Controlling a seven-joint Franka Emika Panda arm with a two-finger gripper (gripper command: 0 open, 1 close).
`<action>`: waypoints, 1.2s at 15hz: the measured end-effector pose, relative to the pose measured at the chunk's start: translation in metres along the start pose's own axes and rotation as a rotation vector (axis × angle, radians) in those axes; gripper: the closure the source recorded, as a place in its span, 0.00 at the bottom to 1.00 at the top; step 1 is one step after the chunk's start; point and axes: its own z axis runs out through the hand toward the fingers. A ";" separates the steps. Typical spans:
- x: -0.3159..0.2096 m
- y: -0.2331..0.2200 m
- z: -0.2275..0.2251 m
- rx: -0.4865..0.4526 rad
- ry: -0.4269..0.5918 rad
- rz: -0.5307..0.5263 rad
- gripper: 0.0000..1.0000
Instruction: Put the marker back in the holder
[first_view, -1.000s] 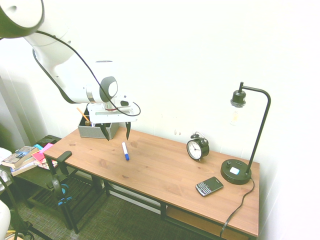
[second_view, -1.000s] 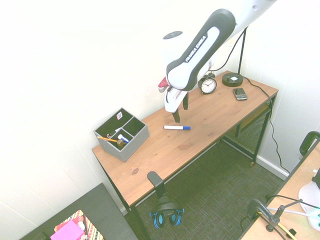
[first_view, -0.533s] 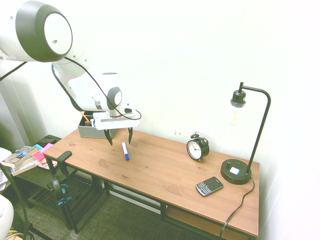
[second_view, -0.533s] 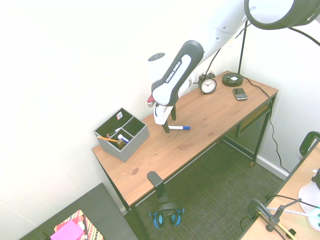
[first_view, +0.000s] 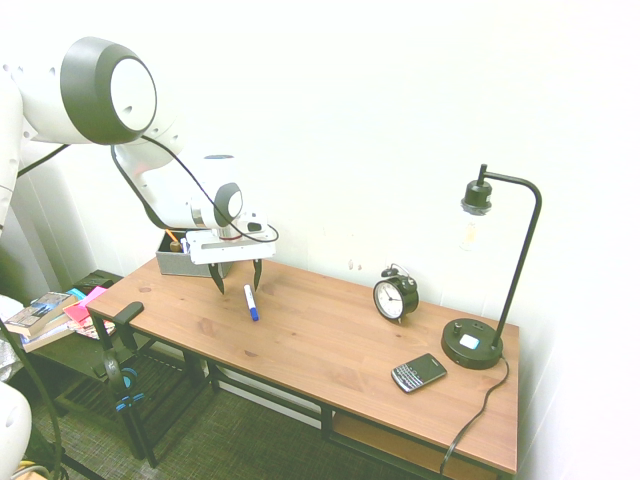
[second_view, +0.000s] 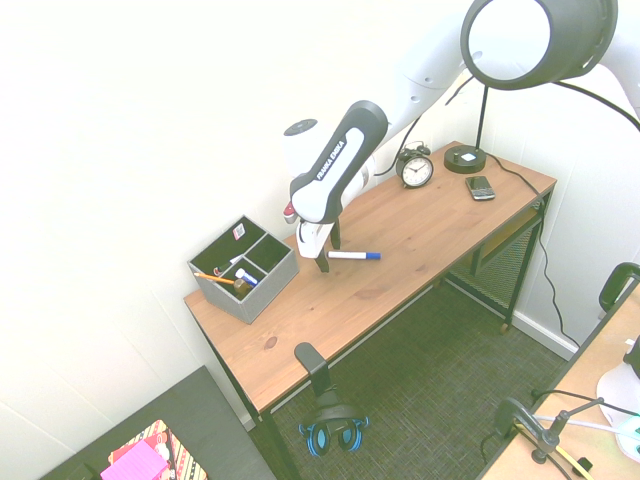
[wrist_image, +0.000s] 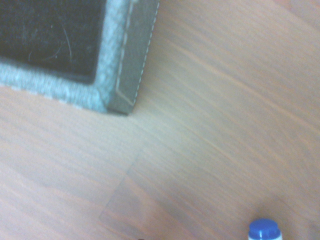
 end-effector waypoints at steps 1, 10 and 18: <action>0.003 -0.001 0.003 0.001 0.001 -0.001 1.00; 0.011 0.007 0.004 -0.006 -0.021 0.008 1.00; 0.014 0.017 -0.003 0.008 -0.057 0.054 1.00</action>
